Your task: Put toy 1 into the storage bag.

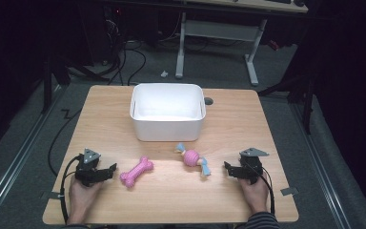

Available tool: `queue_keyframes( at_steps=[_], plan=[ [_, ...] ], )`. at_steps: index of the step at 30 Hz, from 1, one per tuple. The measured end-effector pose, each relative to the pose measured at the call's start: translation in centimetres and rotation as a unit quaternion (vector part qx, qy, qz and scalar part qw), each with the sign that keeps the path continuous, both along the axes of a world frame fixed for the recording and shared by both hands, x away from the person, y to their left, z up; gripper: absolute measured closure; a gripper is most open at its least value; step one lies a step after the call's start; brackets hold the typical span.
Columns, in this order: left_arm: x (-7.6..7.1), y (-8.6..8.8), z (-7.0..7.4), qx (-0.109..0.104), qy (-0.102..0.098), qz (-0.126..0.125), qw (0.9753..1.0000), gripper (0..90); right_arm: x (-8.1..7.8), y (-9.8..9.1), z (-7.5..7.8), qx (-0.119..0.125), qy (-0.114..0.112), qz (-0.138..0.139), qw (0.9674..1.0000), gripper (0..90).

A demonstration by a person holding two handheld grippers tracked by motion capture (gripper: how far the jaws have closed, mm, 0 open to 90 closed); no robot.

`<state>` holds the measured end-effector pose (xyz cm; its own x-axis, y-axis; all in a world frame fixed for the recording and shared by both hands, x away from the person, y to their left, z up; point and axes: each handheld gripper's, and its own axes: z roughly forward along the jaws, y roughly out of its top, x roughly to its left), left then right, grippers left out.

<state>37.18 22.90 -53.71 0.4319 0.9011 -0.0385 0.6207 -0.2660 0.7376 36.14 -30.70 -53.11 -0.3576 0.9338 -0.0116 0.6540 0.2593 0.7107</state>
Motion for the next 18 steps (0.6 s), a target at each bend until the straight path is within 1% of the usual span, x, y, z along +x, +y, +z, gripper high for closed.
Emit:
queue_keyframes(
  at_steps=[2,3,5,6,9,11,12,13,14,15,16,17,18],
  plan=[
    [0.1,0.0,0.0,0.003,0.003,0.0,1.0,16.8,0.0,0.0,0.0,0.0,-0.001,-0.001,1.0,21.3],
    [0.1,0.0,0.0,0.003,0.003,0.0,1.0,16.8,0.0,0.0,0.0,0.0,-0.001,-0.001,1.0,21.3],
    [0.1,0.1,0.1,-0.001,0.006,0.001,1.0,16.7,0.0,0.0,0.0,0.0,-0.001,-0.002,1.0,21.4],
    [0.1,0.3,0.1,-0.008,0.007,0.003,0.9999,16.5,0.0,0.0,0.0,0.0,-0.001,-0.002,1.0,21.5],
    [0.0,0.6,0.3,-0.019,0.004,0.005,0.9998,16.4,0.0,0.0,0.0,-0.001,-0.001,-0.001,1.0,21.5],
    [0.0,0.7,0.3,-0.021,0.004,0.005,0.9998,16.6,0.0,-0.1,0.0,-0.001,-0.002,0.0,1.0,21.6],
    [-0.1,0.8,0.6,-0.029,0.0,0.005,0.9996,16.7,0.0,-0.1,0.0,-0.001,-0.001,-0.001,1.0,21.6],
    [-0.1,0.8,0.6,-0.029,0.0,0.005,0.9996,16.8,0.0,-0.1,0.0,-0.001,-0.001,-0.001,1.0,21.6],
    [-0.3,0.9,1.0,-0.04,-0.002,0.003,0.9992,17.0,0.0,0.0,0.0,0.0,-0.001,-0.001,1.0,21.6],
    [-0.3,0.9,1.0,-0.04,-0.002,0.003,0.9992,17.1,0.0,0.0,0.0,0.0,-0.001,-0.001,1.0,21.6],
    [-0.4,0.8,1.4,-0.043,-0.007,-0.001,0.999,17.1,0.0,-0.1,0.0,-0.001,-0.002,0.0,1.0,21.6],
    [-0.4,0.8,1.4,-0.043,-0.007,-0.001,0.999,17.1,0.0,-0.1,0.0,-0.001,-0.001,0.0,1.0,21.6],
    [-0.6,0.6,1.9,-0.044,-0.011,-0.006,0.999,17.2,0.0,-0.1,0.0,-0.001,-0.002,-0.001,1.0,21.6]
  ],
)
